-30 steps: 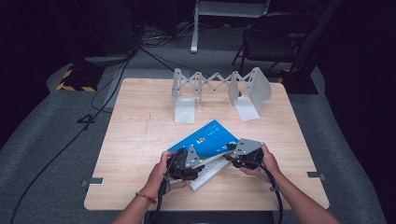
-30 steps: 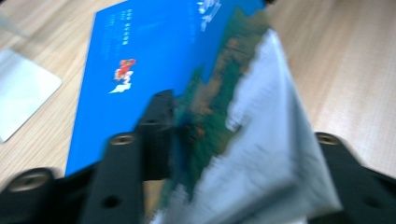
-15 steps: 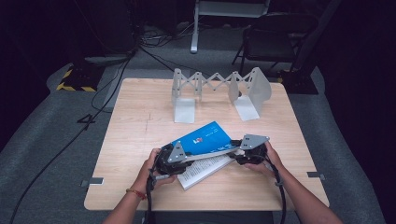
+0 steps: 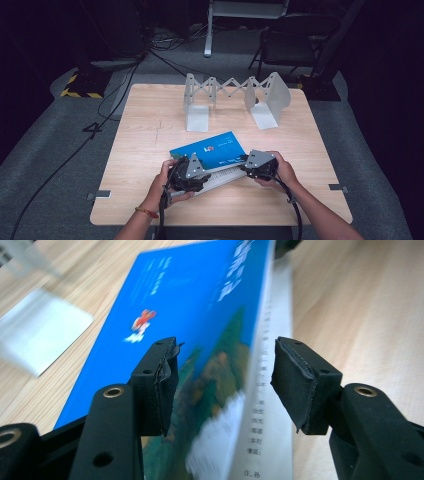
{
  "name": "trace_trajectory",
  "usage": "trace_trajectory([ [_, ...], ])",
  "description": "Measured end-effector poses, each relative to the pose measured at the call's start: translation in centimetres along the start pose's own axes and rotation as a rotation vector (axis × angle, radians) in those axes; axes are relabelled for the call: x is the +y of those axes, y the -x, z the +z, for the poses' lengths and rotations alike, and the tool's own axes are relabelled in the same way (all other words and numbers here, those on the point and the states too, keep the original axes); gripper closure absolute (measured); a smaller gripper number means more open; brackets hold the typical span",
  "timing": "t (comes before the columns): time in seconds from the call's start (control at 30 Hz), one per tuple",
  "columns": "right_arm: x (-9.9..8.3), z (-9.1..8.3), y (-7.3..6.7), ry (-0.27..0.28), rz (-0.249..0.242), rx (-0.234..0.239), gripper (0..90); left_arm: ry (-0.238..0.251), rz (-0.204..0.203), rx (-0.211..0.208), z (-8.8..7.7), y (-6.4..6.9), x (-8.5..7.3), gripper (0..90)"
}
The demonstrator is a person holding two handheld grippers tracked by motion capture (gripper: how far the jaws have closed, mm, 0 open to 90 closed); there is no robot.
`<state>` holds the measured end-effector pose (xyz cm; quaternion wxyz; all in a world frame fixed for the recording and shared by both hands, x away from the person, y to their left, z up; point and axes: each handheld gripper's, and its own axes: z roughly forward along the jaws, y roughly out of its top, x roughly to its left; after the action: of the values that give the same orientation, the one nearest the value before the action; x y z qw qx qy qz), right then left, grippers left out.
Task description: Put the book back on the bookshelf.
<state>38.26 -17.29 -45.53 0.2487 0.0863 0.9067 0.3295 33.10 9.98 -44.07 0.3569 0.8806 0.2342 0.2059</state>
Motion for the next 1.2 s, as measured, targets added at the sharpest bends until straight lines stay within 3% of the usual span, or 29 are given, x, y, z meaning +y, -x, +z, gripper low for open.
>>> trace_trajectory([
  [0.07,0.3,0.0,-0.1,-0.003,-0.005,-0.008,66.1,-0.041,0.029,0.009,0.4,-0.1,-0.5,53.9],
  [0.17,0.6,0.0,-0.3,-0.010,-0.010,-0.013,66.1,-0.059,0.045,0.014,0.6,-0.3,-0.9,58.2],
  [0.3,0.7,0.2,-0.3,0.009,-0.020,-0.006,64.3,-0.048,0.053,-0.001,0.5,-1.2,-1.3,65.9],
  [0.37,0.3,0.4,0.6,0.067,-0.033,0.029,55.1,-0.042,0.052,-0.019,0.5,-1.5,-1.6,68.7],
  [0.47,-0.3,0.7,1.4,0.066,-0.044,0.039,48.9,-0.021,0.030,-0.045,0.3,-2.2,-2.0,69.0],
  [0.5,-0.9,1.0,1.8,0.062,-0.071,0.037,50.6,-0.019,0.024,-0.051,0.3,-2.4,-2.1,69.1],
  [0.53,-1.4,1.2,2.2,0.064,-0.065,0.030,55.5,-0.015,0.027,-0.056,0.3,-2.5,-2.1,69.1],
  [0.6,-2.0,1.2,3.0,0.107,-0.018,0.062,62.0,-0.004,0.011,-0.066,0.2,-2.8,-2.3,68.9],
  [0.7,-2.2,0.9,3.0,0.137,-0.031,0.055,64.8,0.006,0.005,-0.079,0.1,-3.0,-2.5,68.5],
  [0.8,-1.9,0.1,2.4,0.126,-0.089,0.042,67.2,0.021,0.003,-0.096,0.1,-3.1,-2.7,68.4],
  [0.9,-2.1,-1.1,1.6,0.127,-0.109,0.048,68.8,0.028,0.010,-0.119,0.1,-3.0,-2.7,68.4],
  [1.03,-2.6,-2.2,1.0,0.125,-0.112,0.040,69.4,0.038,0.038,-0.156,0.5,-2.4,-2.2,68.3],
  [1.2,-4.7,-5.8,0.0,0.138,-0.093,0.050,70.5,0.055,0.086,-0.220,1.4,-1.2,-0.9,68.4],
])
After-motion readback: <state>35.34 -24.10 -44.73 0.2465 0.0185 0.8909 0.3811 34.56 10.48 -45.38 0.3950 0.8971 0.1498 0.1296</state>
